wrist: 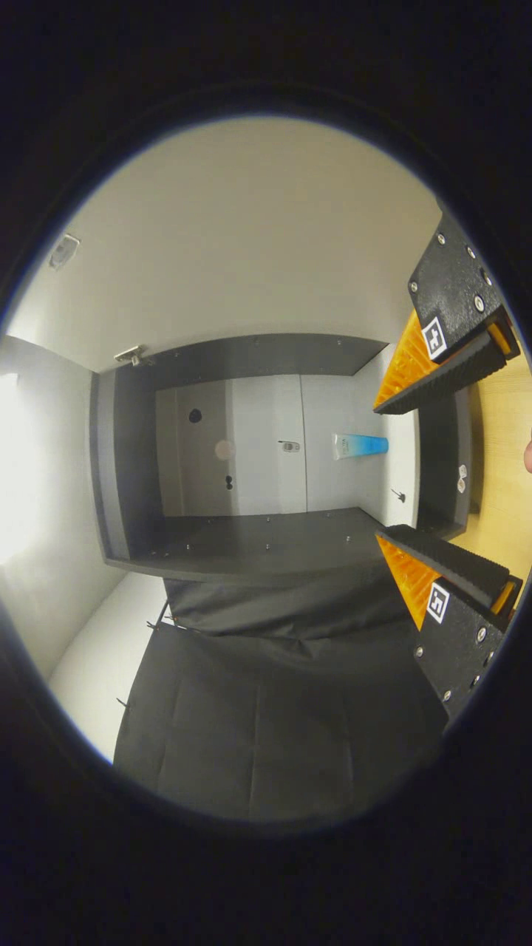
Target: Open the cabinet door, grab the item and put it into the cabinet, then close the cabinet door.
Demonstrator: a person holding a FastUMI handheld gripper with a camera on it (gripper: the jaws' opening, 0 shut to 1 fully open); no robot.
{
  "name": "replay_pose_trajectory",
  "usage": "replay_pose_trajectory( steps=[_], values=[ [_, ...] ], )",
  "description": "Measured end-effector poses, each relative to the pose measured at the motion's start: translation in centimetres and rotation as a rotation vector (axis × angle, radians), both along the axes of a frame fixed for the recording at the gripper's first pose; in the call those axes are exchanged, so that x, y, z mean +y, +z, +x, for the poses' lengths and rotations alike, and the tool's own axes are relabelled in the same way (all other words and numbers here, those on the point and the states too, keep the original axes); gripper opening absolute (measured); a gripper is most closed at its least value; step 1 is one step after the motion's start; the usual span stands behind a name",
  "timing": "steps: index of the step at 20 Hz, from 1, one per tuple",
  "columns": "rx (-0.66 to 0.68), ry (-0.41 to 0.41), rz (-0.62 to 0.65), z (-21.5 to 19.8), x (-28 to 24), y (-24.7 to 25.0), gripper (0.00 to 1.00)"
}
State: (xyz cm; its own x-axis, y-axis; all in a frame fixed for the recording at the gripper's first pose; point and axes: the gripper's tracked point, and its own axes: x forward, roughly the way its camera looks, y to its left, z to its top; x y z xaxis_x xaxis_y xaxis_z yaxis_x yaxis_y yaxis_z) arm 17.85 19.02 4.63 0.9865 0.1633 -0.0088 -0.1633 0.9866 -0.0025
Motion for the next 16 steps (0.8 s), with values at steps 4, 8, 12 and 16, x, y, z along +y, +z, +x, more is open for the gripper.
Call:
replay_pose_trajectory(
  steps=[4,8,12,16],
  values=[
    [0.034,-0.006,0.039,-5.9,-1.8,-0.7,0.93],
    [0.027,0.041,0.018,-11.3,-2.7,-1.1,0.93],
    [0.004,0.016,-0.099,-14.6,-6.0,-1.4,0.94],
    [-0.017,-0.055,-0.053,-17.4,-11.6,1.0,0.93]
  ],
)
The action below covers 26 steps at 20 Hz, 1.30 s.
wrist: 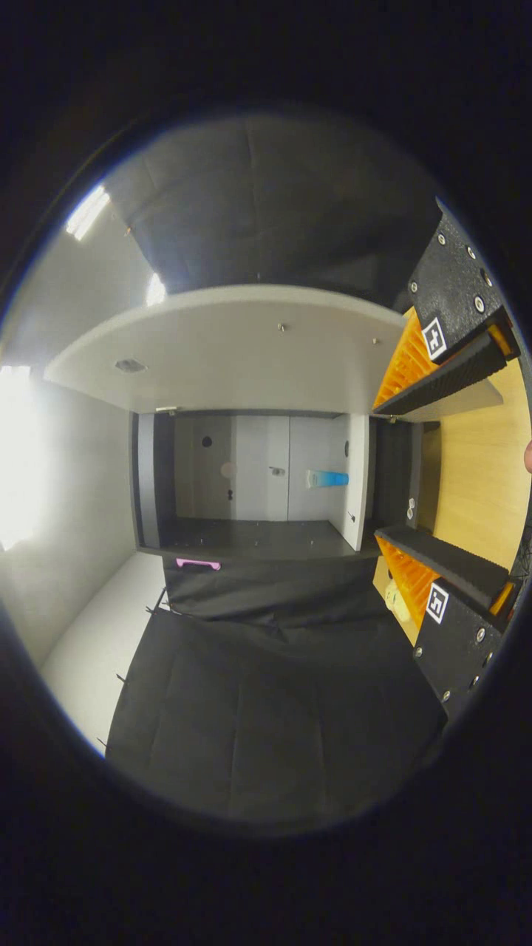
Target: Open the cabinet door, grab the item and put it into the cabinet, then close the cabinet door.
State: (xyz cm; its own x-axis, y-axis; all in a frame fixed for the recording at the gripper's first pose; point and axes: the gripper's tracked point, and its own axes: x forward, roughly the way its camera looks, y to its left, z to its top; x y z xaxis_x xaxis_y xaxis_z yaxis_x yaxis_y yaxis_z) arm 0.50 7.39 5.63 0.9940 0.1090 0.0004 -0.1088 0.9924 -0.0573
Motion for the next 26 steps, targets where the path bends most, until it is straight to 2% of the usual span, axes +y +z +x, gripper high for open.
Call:
replay_pose_trajectory(
  steps=[7,10,13,15,18,24,26],
  values=[
    [-0.033,-0.192,0.006,-2.1,-11.6,2.3,0.93],
    [-0.038,-0.284,0.008,-1.4,-16.6,2.9,0.93],
    [-0.022,-0.343,0.061,0.6,-21.0,3.5,0.93],
    [0.028,-0.352,0.115,2.3,-22.4,2.8,0.93],
    [0.054,-0.314,0.206,4.3,-21.6,2.4,0.94],
    [0.016,-0.221,0.091,5.1,-18.1,2.8,0.95],
    [0.019,-0.218,0.059,5.5,-17.8,2.6,0.95]
  ],
)
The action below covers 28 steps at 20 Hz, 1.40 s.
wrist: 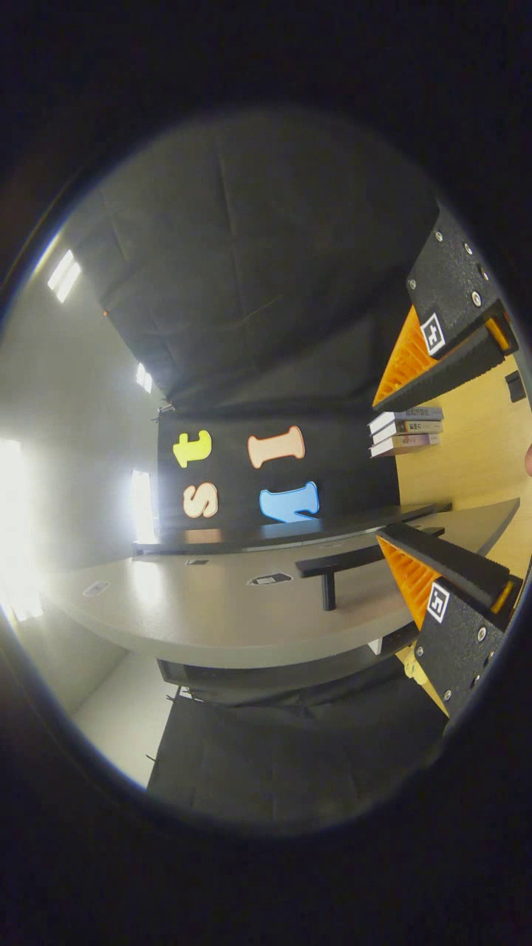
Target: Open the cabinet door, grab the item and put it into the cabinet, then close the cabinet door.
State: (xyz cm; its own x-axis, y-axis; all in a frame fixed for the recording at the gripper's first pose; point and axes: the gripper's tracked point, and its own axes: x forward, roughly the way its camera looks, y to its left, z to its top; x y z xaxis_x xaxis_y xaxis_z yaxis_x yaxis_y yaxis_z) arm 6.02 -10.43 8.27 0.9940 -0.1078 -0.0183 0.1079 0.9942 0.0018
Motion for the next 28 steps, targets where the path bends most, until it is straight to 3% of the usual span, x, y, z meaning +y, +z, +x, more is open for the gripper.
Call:
replay_pose_trajectory(
  steps=[4,8,28],
  values=[
    [-0.002,0.04,0.046,0.4,0.5,0.1,0.94],
    [-0.02,0.058,-0.002,0.3,1.3,0.6,0.93],
    [-0.061,0.31,0.013,1.3,16.1,0.0,0.92]
  ],
)
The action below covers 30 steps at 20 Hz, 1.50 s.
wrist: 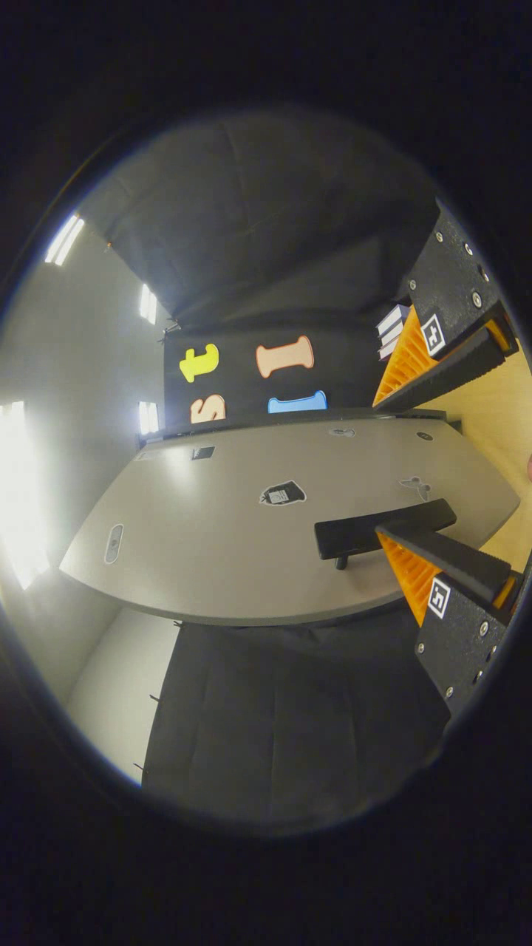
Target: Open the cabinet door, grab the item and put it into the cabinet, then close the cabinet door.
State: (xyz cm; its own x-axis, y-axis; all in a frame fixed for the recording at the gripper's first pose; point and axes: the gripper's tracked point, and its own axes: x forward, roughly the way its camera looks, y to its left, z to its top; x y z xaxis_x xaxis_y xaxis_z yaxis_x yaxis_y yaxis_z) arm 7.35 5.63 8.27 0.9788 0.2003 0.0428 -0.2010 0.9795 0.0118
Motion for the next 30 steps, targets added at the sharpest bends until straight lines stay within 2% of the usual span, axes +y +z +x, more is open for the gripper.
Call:
replay_pose_trajectory(
  steps=[8,12,17,20,24,30],
  values=[
    [-0.025,0.024,0.012,2.6,6.2,-0.7,0.92],
    [-0.004,0.065,0.002,4.4,9.9,-2.0,0.93],
    [0.002,0.065,-0.017,9.2,12.9,-2.9,0.93],
    [0.057,0.083,0.025,12.1,14.8,-4.2,0.93],
    [0.07,0.058,0.039,14.5,16.2,-5.0,0.93],
    [0.105,0.049,-0.011,14.3,17.2,-7.4,0.94]
  ],
)
